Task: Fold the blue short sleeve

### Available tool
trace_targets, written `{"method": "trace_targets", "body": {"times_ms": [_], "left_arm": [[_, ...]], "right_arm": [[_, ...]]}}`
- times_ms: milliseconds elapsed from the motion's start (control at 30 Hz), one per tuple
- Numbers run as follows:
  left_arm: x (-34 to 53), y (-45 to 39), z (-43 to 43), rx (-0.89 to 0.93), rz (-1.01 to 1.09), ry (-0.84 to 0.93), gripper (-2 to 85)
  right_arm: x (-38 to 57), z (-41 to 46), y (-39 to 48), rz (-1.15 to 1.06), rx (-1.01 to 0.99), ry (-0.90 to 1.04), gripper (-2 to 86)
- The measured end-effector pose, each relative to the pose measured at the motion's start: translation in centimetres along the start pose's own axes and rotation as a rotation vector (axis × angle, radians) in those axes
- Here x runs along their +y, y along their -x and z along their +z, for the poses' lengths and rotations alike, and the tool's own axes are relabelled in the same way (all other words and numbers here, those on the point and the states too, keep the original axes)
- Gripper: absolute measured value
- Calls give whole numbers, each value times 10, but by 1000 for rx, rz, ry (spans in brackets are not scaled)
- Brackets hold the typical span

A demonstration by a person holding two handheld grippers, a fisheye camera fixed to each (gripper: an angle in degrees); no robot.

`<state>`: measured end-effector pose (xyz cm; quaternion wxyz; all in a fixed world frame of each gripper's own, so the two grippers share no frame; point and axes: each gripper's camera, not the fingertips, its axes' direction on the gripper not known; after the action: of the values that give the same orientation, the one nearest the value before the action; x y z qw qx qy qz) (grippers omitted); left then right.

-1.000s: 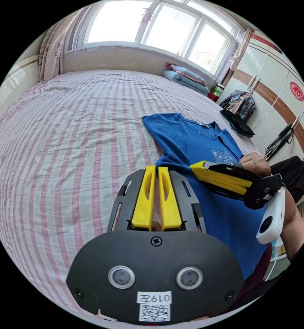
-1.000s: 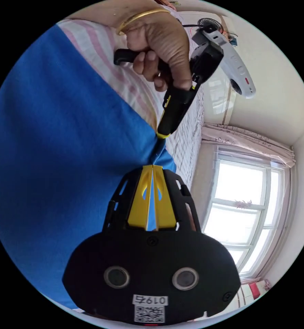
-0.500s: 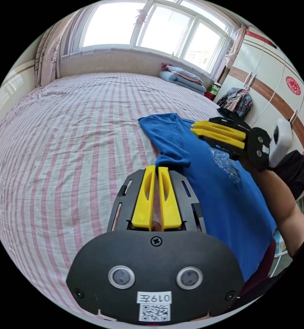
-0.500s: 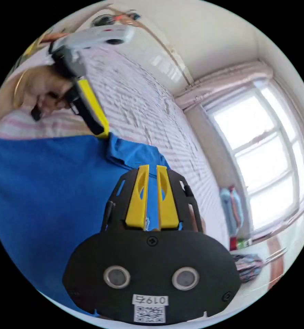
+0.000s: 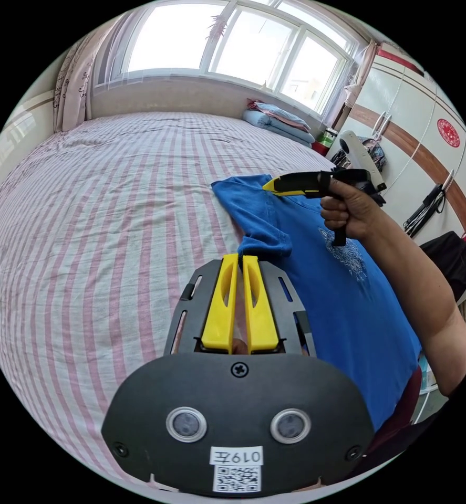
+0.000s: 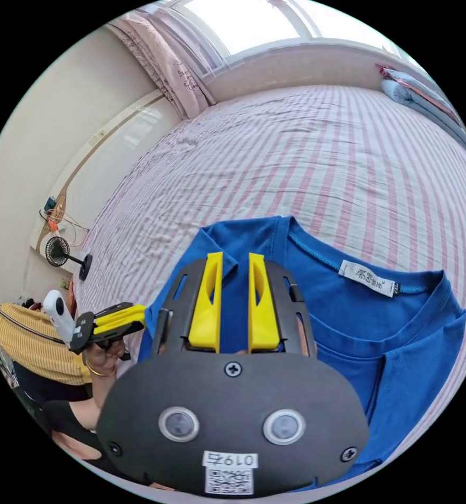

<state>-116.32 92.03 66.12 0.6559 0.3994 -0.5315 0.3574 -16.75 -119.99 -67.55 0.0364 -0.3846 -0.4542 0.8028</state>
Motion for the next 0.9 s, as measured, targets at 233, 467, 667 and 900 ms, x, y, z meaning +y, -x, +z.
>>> {"method": "trace_targets", "body": {"times_ms": [233, 467, 667, 900], "left_arm": [[-27, -2, -22, 3, -2, -2, 6], [-60, -14, -52, -23, 18, 2, 8], [-90, -20, -84, -8, 43, 38, 8], [-114, 15, -166, -27, -99, -1, 10]], "right_arm": [[4, -26, -13, -2, -162, -10, 1], [21, -51, -8, 21, -76, -34, -2], [32, -42, 1, 39, 30, 39, 16], [85, -80, 82, -290, 314, -94, 6]]}}
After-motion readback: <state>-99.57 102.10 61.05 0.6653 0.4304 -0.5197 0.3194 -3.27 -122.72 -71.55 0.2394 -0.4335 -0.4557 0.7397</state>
